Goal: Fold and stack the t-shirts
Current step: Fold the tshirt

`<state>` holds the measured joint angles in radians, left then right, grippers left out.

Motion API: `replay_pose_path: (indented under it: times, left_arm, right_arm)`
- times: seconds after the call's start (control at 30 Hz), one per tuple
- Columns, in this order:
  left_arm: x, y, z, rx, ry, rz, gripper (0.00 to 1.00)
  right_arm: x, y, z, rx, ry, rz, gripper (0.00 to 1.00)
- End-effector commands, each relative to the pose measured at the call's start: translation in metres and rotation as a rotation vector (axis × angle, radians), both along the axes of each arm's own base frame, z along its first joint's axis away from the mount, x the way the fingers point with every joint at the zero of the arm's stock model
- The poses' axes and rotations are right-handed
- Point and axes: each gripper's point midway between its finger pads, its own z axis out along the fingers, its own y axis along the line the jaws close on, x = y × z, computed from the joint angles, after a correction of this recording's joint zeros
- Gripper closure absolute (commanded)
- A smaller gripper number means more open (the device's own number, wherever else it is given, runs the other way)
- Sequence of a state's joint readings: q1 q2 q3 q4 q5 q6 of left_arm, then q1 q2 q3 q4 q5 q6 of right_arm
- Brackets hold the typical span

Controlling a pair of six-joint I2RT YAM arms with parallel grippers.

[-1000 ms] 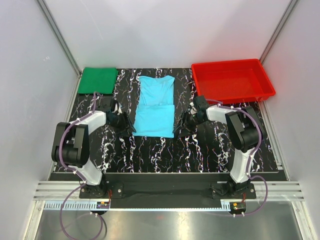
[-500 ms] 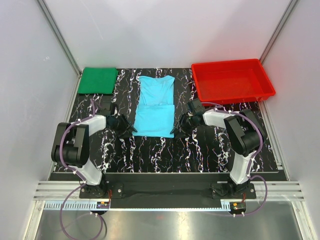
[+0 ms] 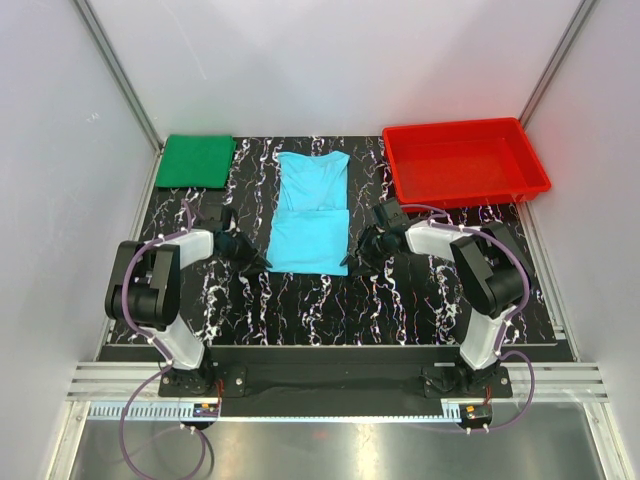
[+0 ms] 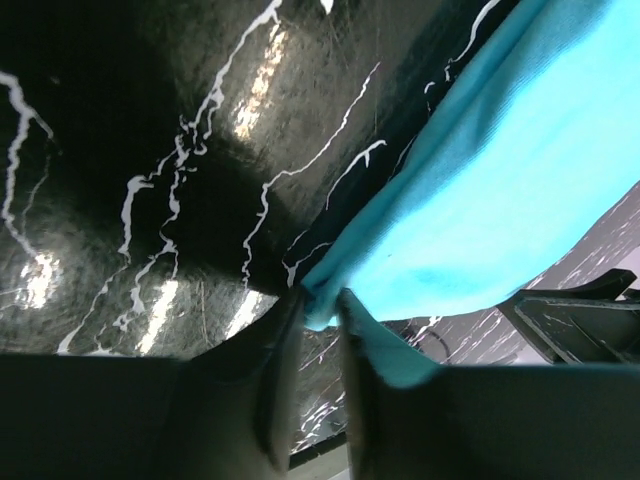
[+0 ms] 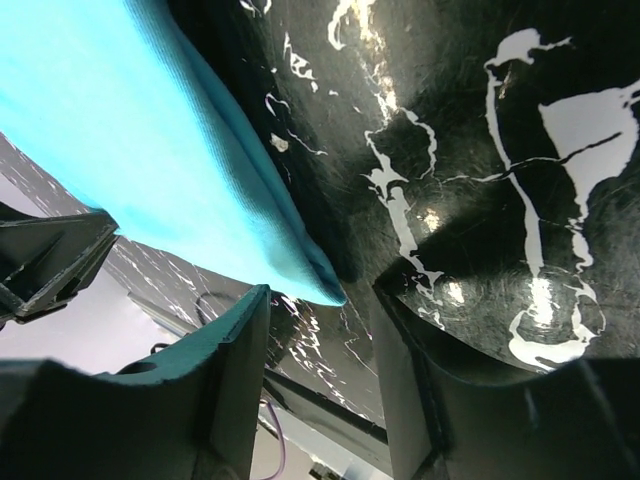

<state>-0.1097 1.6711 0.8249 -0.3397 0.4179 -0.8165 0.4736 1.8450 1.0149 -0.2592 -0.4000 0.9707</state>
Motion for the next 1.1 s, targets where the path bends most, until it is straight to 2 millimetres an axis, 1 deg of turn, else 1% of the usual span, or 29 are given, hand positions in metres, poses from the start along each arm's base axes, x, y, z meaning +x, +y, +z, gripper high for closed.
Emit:
replay_pose_path:
  times: [0.0,0.07,0.1,0.17,0.27,0.3,0.33,0.43,0.73,0.83,0.87,0.9,0.97,1.03,1.07]
  left_arm:
    - [-0.01,0.014,-0.027,0.096,0.048,-0.002,0.78]
    - [-0.01,0.014,-0.027,0.096,0.042,-0.006,0.86]
    - [-0.009,0.014,-0.026,0.093,0.036,-0.015,0.88]
    - [-0.01,0.013,-0.027,0.091,0.038,-0.023,0.92]
    - [-0.01,0.013,-0.028,0.088,0.039,-0.027,0.98]
    - [-0.01,0.012,-0.028,0.088,0.039,-0.03,0.99]
    - [-0.011,0.012,-0.028,0.087,0.04,-0.032,1.0]
    - [-0.011,0.012,-0.028,0.086,0.04,-0.035,1.0]
    - [-0.011,0.011,-0.028,0.081,0.036,-0.046,1.0]
    - [-0.012,0.012,-0.028,0.085,0.029,-0.059,1.0]
    - [-0.013,0.012,-0.027,0.086,0.027,-0.062,1.0]
    - [-0.015,0.013,-0.028,0.093,0.028,-0.064,1.0]
    - [-0.021,0.014,-0.027,0.094,0.027,-0.065,1.0]
    - [-0.026,0.013,-0.027,0.09,0.029,-0.065,1.0]
    - [-0.031,0.013,-0.027,0.09,0.03,-0.062,1.0]
  right_arm:
    - [-0.009,-0.011,-0.014,-0.105,0.011,-0.028,0.47]
    - [-0.012,-0.01,-0.015,-0.118,0.014,-0.034,0.46]
    - [-0.014,-0.01,-0.017,-0.124,0.017,-0.036,0.46]
    - [-0.014,-0.009,-0.016,-0.117,0.017,-0.055,0.46]
    - [-0.013,-0.005,-0.021,-0.104,0.03,-0.058,0.48]
    - [-0.01,-0.003,-0.02,-0.097,0.028,-0.057,0.49]
    - [-0.011,-0.003,-0.024,-0.104,0.045,-0.063,0.5]
    - [-0.012,-0.003,-0.029,-0.095,0.051,-0.081,0.54]
    - [-0.016,-0.005,-0.043,-0.117,0.075,-0.078,0.59]
    - [-0.015,-0.007,-0.046,-0.131,0.063,-0.067,0.69]
    - [-0.015,-0.009,-0.047,-0.141,0.056,-0.067,0.74]
    - [-0.016,-0.01,-0.048,-0.146,0.055,-0.064,0.9]
    - [-0.016,-0.011,-0.048,-0.156,0.037,-0.03,1.0]
    - [-0.018,-0.016,-0.045,-0.181,0.02,-0.002,1.0]
    - [-0.019,-0.017,-0.044,-0.182,0.016,0.005,1.0]
